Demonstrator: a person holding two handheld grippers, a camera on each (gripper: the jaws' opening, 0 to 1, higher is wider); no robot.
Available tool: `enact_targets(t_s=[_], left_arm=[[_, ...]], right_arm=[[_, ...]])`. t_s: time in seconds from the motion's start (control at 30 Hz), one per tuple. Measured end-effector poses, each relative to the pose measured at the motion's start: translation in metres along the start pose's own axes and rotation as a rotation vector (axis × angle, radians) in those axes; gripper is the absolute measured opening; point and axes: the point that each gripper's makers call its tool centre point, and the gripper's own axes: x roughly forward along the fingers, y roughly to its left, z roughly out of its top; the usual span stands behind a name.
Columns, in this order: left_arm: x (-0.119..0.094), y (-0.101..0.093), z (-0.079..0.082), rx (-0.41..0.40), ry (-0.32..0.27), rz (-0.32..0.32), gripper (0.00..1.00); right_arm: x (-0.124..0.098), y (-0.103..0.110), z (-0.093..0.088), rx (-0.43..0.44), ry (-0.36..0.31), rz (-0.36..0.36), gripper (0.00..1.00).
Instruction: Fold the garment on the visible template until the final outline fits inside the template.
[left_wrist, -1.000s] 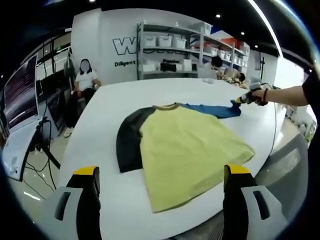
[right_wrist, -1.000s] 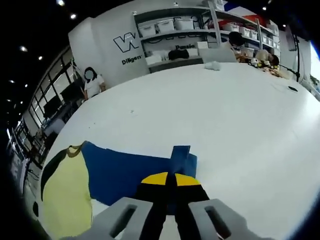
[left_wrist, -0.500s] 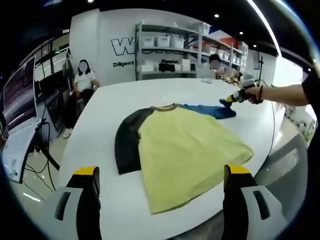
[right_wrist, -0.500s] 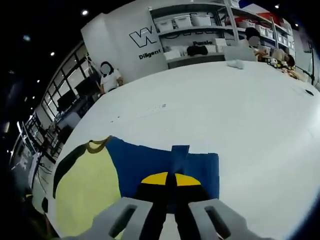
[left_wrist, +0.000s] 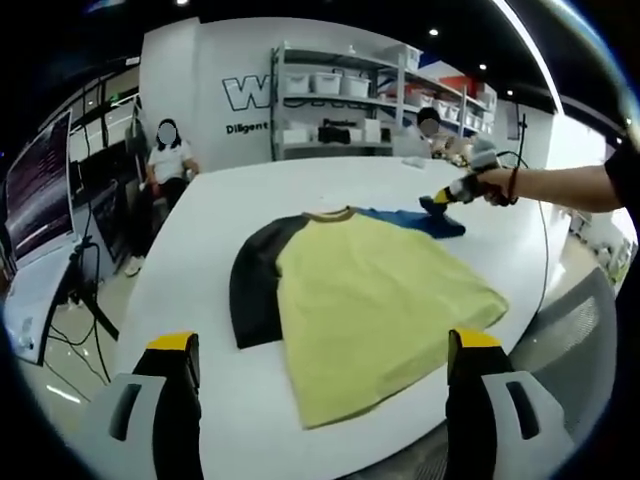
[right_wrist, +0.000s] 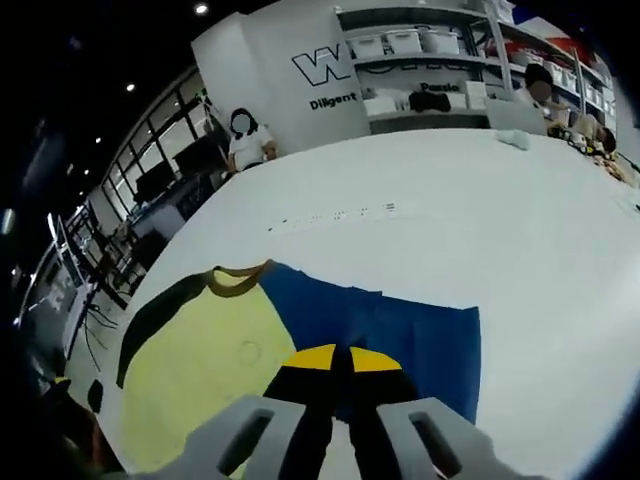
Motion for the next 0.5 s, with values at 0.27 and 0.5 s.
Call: enact_targets(t_s=[0.27,0.5], left_arm=[[0.002,-0.003,0.0,0.009,0.007,-0.017,0.99],[0.001,-0.004,0.001,0.011,0.005,-0.024,0.99]], right_arm=[[0.003,0.044,-0.002,0.038,0.001,0.048,0.0],[0.015,0.068,0.001,0.042,0.007,0.076,0.0]])
